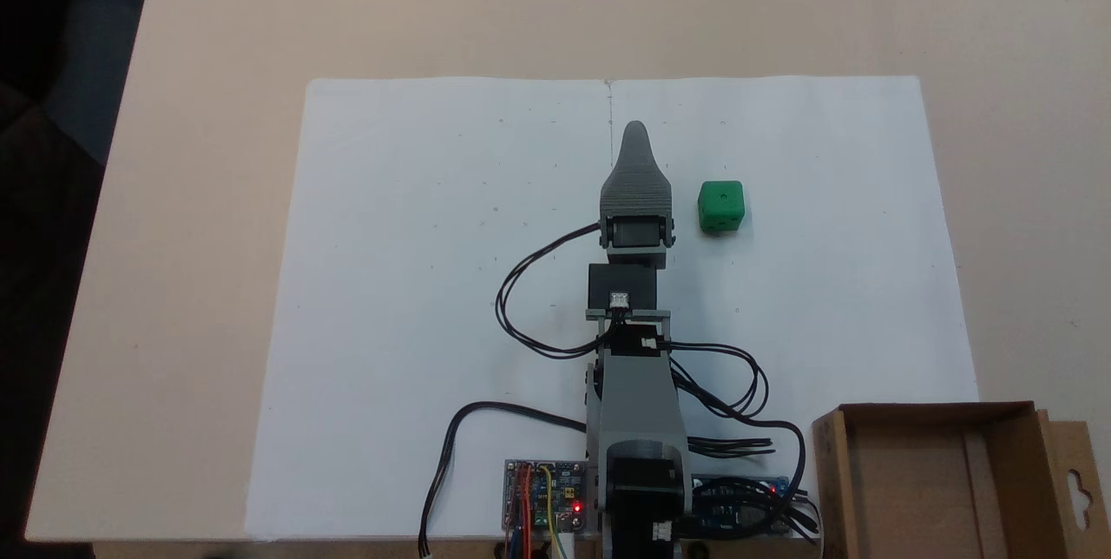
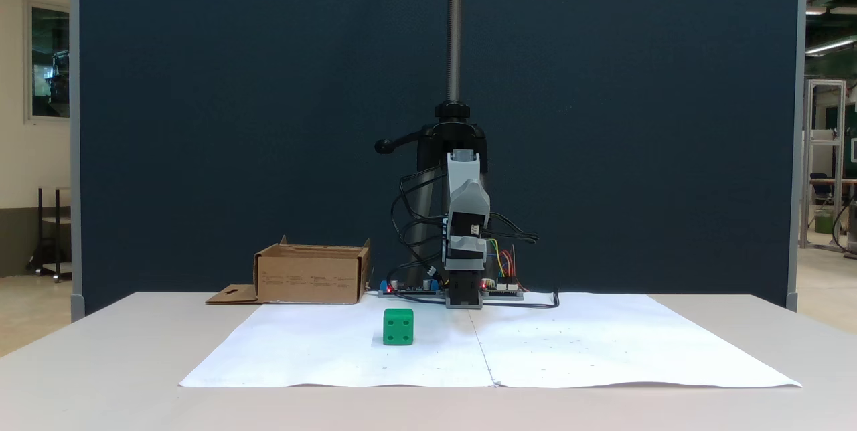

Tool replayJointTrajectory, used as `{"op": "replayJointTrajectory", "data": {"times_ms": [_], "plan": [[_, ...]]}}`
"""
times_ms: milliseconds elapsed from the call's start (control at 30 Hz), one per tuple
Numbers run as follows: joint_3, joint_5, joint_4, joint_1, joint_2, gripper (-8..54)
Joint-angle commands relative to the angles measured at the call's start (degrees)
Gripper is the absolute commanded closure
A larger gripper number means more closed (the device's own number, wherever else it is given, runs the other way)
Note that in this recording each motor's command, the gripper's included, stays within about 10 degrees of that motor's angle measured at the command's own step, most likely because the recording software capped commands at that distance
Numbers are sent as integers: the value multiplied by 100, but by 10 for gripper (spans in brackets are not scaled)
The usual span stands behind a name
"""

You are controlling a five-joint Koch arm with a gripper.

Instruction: Grasp a green dice and put it in the bin.

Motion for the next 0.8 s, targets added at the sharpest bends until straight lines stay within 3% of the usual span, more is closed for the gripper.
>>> {"op": "replayJointTrajectory", "data": {"times_ms": [0,767], "plan": [[422,185,-132,53,580,2],[422,149,-132,-264,580,23]]}}
